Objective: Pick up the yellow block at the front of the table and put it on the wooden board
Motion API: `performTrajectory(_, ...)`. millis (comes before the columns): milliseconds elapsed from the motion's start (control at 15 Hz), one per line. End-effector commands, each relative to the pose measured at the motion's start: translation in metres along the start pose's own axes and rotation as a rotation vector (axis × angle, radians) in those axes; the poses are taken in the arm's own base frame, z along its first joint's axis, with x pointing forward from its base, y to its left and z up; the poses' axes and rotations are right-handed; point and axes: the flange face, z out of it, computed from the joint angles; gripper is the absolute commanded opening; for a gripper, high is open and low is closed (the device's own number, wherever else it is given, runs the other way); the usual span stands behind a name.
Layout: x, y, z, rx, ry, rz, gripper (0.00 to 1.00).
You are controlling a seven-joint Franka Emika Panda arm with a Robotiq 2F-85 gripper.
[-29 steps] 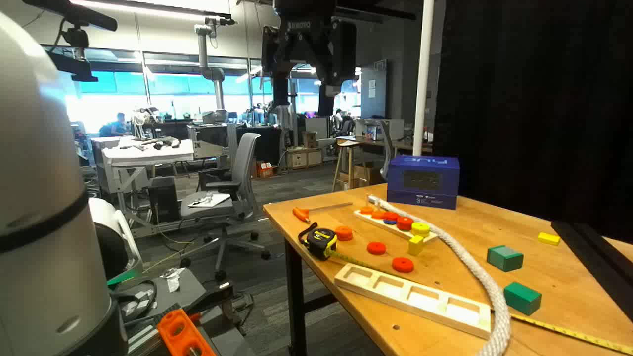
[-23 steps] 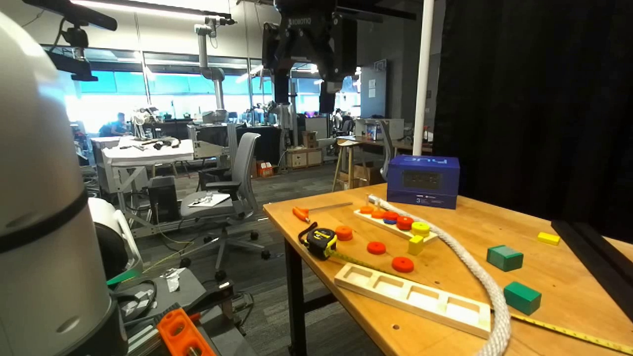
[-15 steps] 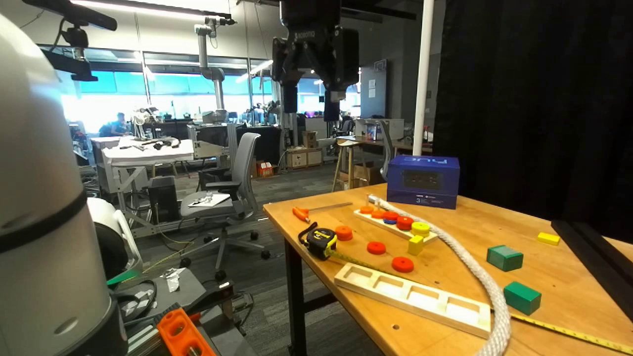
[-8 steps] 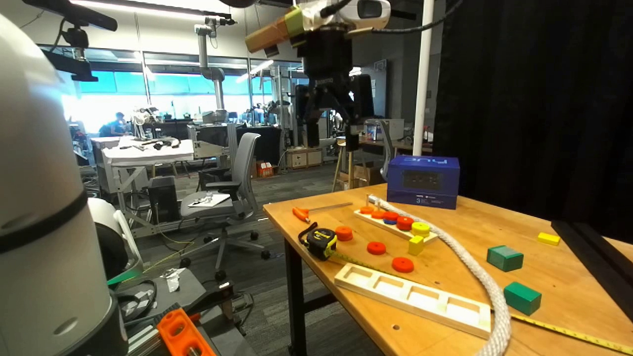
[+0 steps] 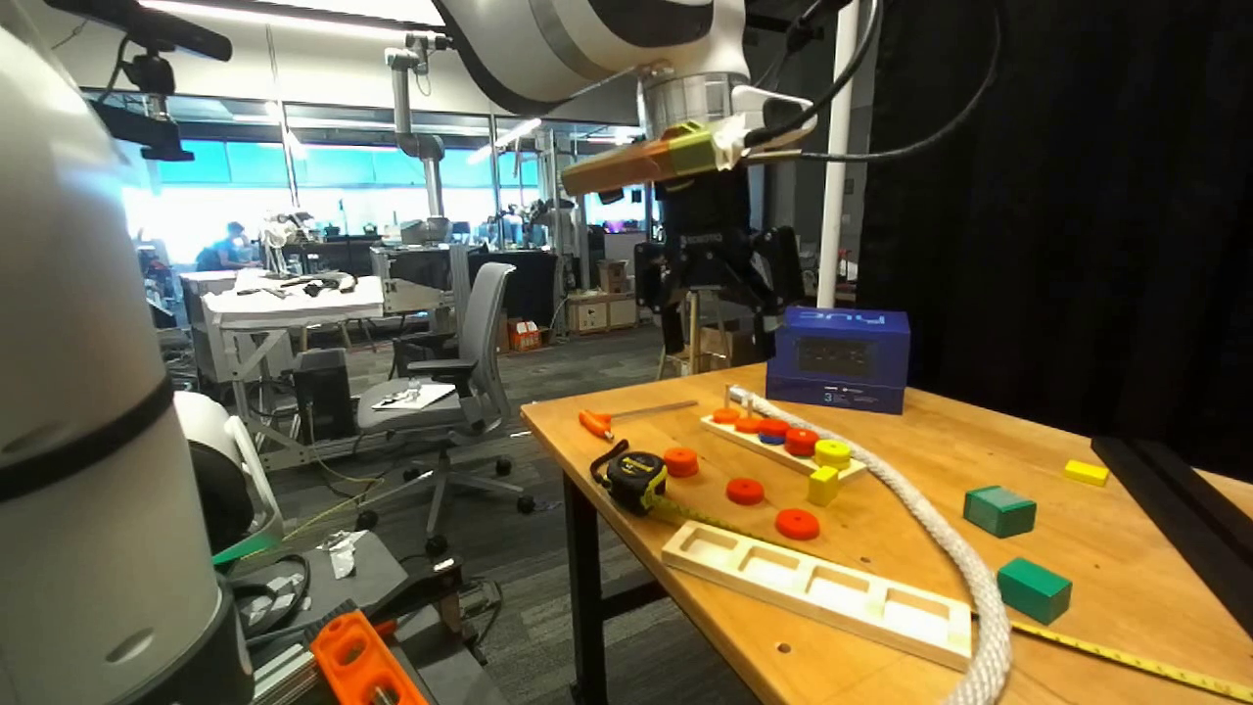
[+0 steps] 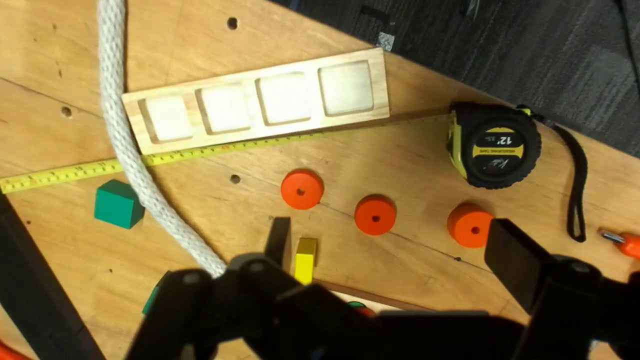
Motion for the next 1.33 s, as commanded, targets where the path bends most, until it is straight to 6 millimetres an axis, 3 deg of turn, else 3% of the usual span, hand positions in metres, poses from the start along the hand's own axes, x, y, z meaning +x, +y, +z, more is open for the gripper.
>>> performTrajectory(0, 0.032, 0.019, 0.021, 0.007, 0.007, -0.037, 1.0)
performTrajectory(600, 0.074, 0.07, 0.076, 0.096, 0.002, 0.082, 1.0)
performTrajectory(1267, 0.1, 0.082, 0.126, 0.206, -0.024, 0.084, 1.0)
